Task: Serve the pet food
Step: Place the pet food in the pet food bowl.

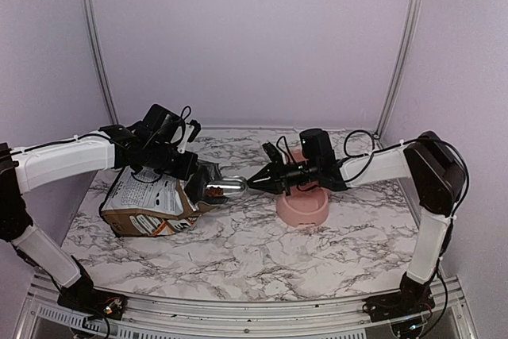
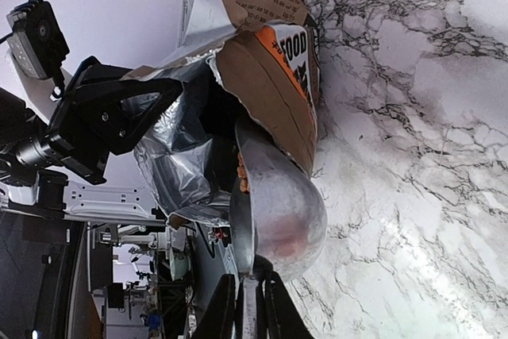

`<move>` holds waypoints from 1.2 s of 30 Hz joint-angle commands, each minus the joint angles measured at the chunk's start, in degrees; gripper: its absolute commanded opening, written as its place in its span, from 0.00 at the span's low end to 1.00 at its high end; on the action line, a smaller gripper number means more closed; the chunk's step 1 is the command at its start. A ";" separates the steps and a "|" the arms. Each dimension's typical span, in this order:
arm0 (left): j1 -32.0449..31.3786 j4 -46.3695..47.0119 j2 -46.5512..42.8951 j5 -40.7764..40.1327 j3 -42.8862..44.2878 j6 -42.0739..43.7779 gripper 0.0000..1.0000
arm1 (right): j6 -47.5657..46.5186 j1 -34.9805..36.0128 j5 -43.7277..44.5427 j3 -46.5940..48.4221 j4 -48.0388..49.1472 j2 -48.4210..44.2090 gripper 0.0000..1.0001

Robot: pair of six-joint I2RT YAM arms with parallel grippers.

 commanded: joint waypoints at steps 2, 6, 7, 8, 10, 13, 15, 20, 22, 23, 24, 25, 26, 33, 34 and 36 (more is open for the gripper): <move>1.20 0.46 -1.34 -0.73 0.08 1.25 0.00 | -1.02 -2.35 -5.54 0.26 1.03 -2.77 0.00; 1.22 0.45 -0.97 -0.39 0.13 1.07 0.00 | -1.28 -4.16 -7.69 -0.01 0.34 -4.36 0.00; 1.21 0.46 -0.87 -0.37 0.13 1.07 0.00 | -1.43 -4.62 -7.94 -0.21 -0.03 -4.77 0.00; 1.21 0.52 -0.84 -0.29 0.13 1.07 0.00 | -1.51 -5.11 -8.20 -0.44 -0.43 -5.18 0.00; 1.21 0.49 -0.87 -0.12 0.07 0.98 0.00 | -2.02 -6.01 -8.44 -0.76 -1.26 -6.17 0.00; 1.30 0.47 -0.65 0.22 0.07 0.84 0.00 | -3.23 -7.01 -8.73 -1.21 -3.26 -7.58 0.00; 1.30 0.49 -0.57 0.50 0.12 0.75 0.00 | -4.00 -7.54 -9.05 -1.49 -4.36 -8.46 0.00; 1.30 0.52 -0.68 0.73 0.21 0.64 0.00 | -5.32 -9.51 -9.25 -2.23 -6.62 -11.16 0.00; 1.30 0.52 -0.80 0.70 0.09 0.63 0.00 | -5.56 -10.93 -9.16 -2.66 -7.18 -12.52 0.00; 1.31 0.47 -0.90 0.74 0.06 0.63 0.00 | -5.66 -11.70 -9.23 -2.72 -7.48 -12.99 0.00; 1.26 0.51 -0.91 0.70 0.09 0.63 0.00 | -5.83 -12.50 -9.30 -2.83 -7.84 -13.44 0.00; 1.30 0.46 -1.03 0.71 0.12 0.63 0.00 | -6.01 -13.26 -9.36 -2.94 -8.10 -13.78 0.00; 1.30 0.52 -1.08 0.78 0.11 0.63 0.00 | -6.12 -14.29 -9.42 -3.11 -8.32 -14.28 0.00; 1.30 0.46 -1.60 1.05 -0.06 0.55 0.00 | -6.20 -22.28 -9.53 -4.83 -8.76 -16.21 0.00; 1.30 0.45 -1.70 1.12 -0.09 0.55 0.00 | -6.17 -23.52 -9.58 -5.11 -8.60 -16.29 0.00; 1.30 0.49 -1.73 1.12 -0.13 0.55 0.00 | -6.36 -25.94 -9.59 -5.61 -8.69 -16.60 0.00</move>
